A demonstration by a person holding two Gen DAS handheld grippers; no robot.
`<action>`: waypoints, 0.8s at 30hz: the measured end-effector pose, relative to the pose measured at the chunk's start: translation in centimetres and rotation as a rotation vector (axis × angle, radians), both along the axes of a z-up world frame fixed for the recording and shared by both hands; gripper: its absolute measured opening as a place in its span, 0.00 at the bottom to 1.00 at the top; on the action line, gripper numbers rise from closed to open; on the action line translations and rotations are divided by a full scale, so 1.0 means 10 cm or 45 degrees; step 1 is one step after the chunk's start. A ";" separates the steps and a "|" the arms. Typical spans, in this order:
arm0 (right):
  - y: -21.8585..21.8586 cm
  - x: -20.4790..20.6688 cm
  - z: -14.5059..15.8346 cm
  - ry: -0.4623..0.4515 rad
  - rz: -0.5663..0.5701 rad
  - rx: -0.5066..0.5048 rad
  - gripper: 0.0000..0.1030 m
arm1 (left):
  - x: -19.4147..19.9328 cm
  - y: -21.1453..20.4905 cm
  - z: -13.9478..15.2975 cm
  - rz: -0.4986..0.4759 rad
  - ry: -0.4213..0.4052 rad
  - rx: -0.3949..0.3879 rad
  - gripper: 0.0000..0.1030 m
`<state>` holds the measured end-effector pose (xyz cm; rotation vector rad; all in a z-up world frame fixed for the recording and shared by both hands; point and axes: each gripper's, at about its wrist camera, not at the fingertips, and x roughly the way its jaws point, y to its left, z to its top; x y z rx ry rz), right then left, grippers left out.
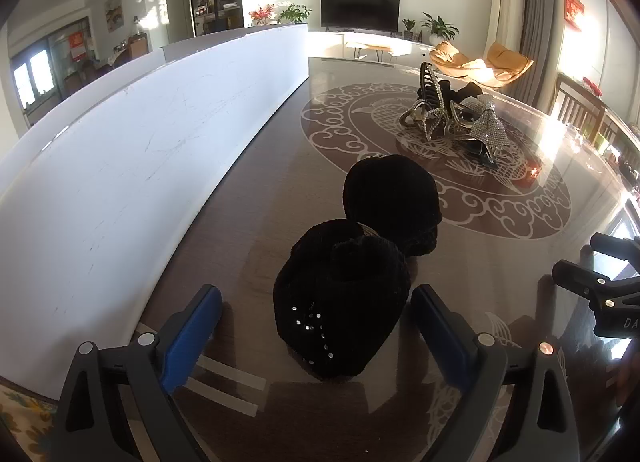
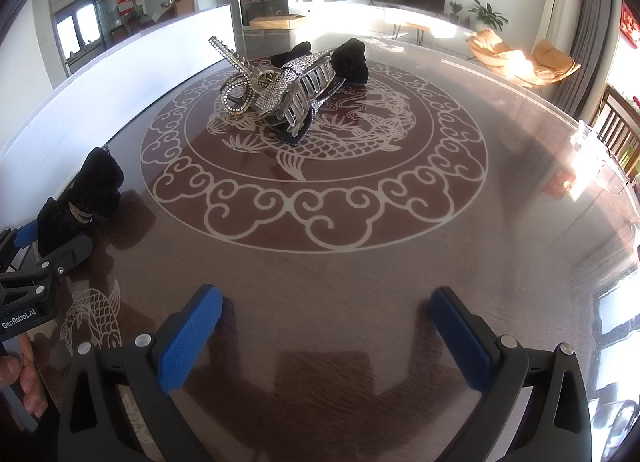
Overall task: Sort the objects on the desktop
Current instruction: 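Grasp the rhinestone bow hair clip with the right gripper while the left gripper holds the gloves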
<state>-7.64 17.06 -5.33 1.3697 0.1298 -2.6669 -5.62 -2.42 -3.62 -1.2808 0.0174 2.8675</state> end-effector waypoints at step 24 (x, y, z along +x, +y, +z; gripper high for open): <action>-0.03 -0.17 0.02 -0.037 0.082 0.001 1.00 | 0.00 0.00 -0.01 -0.009 -0.001 0.003 0.99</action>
